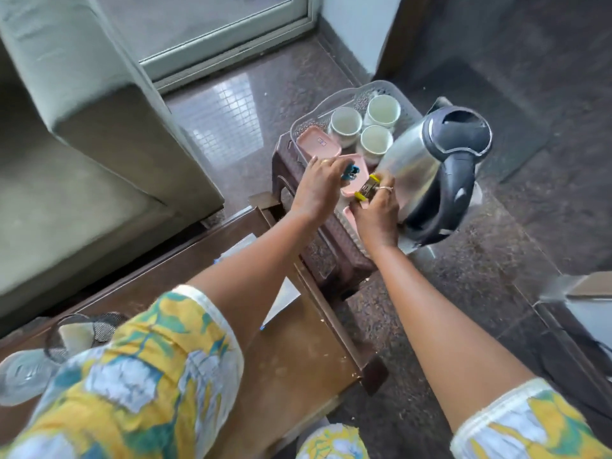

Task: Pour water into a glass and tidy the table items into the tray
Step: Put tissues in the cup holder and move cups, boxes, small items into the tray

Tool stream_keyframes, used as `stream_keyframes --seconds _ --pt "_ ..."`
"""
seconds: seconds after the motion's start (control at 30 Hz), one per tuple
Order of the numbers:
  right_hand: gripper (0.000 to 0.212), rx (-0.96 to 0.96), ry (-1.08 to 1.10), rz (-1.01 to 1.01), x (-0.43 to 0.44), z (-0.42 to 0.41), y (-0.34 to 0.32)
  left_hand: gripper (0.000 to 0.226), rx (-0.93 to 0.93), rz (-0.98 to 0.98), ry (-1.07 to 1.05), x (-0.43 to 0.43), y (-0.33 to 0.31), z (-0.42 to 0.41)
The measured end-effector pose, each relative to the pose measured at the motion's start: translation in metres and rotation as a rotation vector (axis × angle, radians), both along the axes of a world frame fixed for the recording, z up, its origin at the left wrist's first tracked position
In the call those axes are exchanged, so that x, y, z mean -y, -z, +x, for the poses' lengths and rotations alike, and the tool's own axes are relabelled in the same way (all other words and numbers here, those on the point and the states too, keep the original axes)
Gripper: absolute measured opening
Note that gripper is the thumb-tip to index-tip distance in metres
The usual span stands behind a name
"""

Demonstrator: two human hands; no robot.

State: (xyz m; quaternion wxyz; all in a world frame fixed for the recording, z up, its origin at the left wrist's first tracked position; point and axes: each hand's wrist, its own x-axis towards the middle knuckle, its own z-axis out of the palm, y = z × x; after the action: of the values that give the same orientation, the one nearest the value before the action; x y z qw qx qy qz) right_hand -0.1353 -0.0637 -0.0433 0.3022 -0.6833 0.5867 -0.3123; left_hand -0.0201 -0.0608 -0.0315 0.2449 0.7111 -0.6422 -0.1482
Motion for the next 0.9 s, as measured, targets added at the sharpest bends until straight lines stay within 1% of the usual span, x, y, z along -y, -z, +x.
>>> stream_keyframes --seconds 0.07,0.13,0.27,0.4,0.5,0.57,0.63,0.7,0.77,0.87,0.9 --pt "0.052 0.069 0.004 0.064 0.007 0.007 0.006 0.035 -0.007 0.014 -0.048 0.011 0.002 0.003" --pt "0.057 0.069 -0.047 0.057 0.012 0.015 0.011 0.034 -0.009 -0.010 -0.105 0.017 0.003 0.007" --pt "0.045 -0.032 -0.112 0.032 0.024 0.030 0.019 0.035 -0.051 -0.022 -0.174 0.020 0.009 0.015" --pt "0.034 -0.114 -0.127 0.087 0.030 0.038 0.029 0.040 -0.089 0.003 -0.224 0.022 0.015 0.022" --pt "0.032 -0.208 -0.172 0.058 0.030 0.037 0.035 0.040 -0.065 0.003 -0.209 0.020 0.018 0.020" --pt "0.029 -0.273 -0.206 0.021 0.031 0.032 0.037 0.039 -0.039 0.005 -0.162 0.020 0.018 0.016" --pt "0.033 -0.326 -0.261 0.034 0.035 0.025 0.037 0.038 0.011 0.019 -0.097 0.022 0.019 0.015" --pt "0.042 -0.355 -0.339 0.099 0.039 0.018 0.034 0.034 0.060 0.047 -0.055 0.024 0.019 0.013" --pt "0.052 -0.321 -0.382 0.200 0.042 0.011 0.031 0.034 0.091 0.081 -0.028 0.026 0.018 0.010" --pt "0.074 -0.252 -0.388 0.327 0.037 0.003 0.028 0.041 0.144 0.126 -0.011 0.030 0.018 0.005" --pt "0.074 -0.257 -0.378 0.326 0.033 0.002 0.029 0.040 0.157 0.136 -0.017 0.031 0.018 0.004"
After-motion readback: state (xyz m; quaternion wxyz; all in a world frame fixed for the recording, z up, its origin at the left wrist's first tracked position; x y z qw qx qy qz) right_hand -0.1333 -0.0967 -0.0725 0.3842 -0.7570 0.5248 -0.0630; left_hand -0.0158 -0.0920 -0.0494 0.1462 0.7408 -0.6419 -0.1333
